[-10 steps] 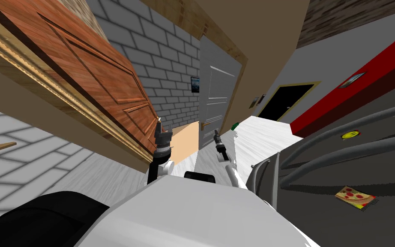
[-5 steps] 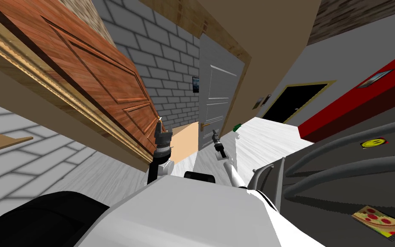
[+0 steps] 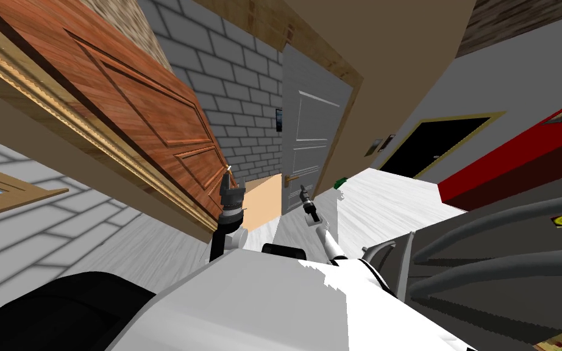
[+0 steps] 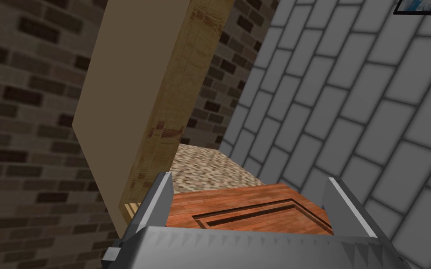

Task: Push the door open

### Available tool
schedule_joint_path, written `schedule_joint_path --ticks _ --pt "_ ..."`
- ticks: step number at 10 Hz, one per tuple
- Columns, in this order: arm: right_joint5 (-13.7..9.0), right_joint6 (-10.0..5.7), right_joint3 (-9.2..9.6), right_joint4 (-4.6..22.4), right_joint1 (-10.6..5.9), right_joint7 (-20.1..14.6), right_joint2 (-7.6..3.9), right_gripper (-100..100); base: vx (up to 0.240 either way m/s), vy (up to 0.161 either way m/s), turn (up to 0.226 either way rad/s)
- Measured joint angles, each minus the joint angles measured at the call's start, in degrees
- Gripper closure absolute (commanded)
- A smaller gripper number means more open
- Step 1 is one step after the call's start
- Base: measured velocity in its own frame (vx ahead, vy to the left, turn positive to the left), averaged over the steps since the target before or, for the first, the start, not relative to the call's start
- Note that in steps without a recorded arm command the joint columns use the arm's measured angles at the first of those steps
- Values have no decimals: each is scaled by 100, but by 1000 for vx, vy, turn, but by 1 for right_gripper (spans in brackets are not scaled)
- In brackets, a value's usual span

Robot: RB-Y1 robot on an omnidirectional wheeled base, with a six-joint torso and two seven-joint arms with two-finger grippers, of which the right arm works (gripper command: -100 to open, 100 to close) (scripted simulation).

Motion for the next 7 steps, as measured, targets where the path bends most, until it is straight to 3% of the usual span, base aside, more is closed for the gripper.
schedule_joint_path --ticks 3,6,7 --pt "70 -34 -15 631 -377 -74 91 -100 60 -119 102" --pt "134 -45 -6 1177 -717 -212 112 -100 18 -12 -43" --pt "144 -55 -6 1263 -757 -233 124 -100 -9 5 29"
